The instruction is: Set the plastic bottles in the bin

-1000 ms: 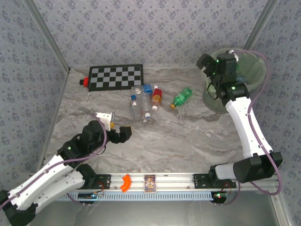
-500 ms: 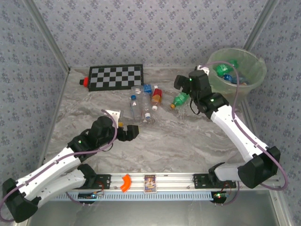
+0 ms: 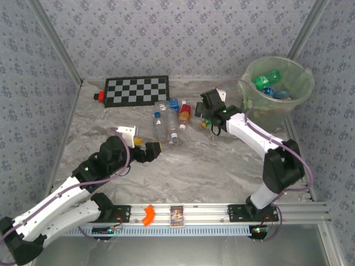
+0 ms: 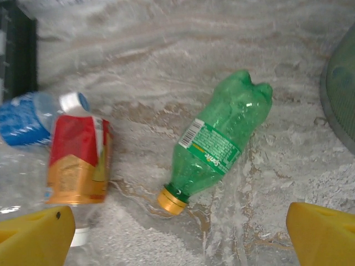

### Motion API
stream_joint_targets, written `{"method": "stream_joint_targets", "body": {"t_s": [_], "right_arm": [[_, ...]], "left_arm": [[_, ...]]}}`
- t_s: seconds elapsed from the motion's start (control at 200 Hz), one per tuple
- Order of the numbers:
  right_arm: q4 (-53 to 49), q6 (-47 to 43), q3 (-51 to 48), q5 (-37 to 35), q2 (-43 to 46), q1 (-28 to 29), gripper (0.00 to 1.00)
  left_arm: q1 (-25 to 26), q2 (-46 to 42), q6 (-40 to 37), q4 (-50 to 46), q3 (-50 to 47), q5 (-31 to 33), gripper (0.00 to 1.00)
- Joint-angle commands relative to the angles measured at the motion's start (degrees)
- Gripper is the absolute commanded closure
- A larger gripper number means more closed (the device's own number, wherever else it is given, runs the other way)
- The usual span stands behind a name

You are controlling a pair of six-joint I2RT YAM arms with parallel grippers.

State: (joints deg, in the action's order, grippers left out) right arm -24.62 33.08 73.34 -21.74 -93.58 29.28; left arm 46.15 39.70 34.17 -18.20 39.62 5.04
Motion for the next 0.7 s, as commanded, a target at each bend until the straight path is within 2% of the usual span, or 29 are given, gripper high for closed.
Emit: {"method": "stream_joint_targets", "body": {"t_s": [0.0, 0.185, 0.7], "right_arm": [[-1.8, 4.0, 2.2, -1.6, -3.9, -0.5, 0.06], [-0.1, 9.6, 2.2, -1.8, -10.0, -1.2, 0.23], [2.3, 16.5, 6.7, 1.5, -22.4, -2.1, 0.32]], "left_arm": [[0.2, -2.4, 0.2, -2.7, 2.1, 3.0, 0.00], [0.3, -5.0, 0.4, -5.0, 2.0, 4.6, 0.00], [0.2, -7.1, -0.6, -8.4, 2.9, 6.4, 0.00]]}}
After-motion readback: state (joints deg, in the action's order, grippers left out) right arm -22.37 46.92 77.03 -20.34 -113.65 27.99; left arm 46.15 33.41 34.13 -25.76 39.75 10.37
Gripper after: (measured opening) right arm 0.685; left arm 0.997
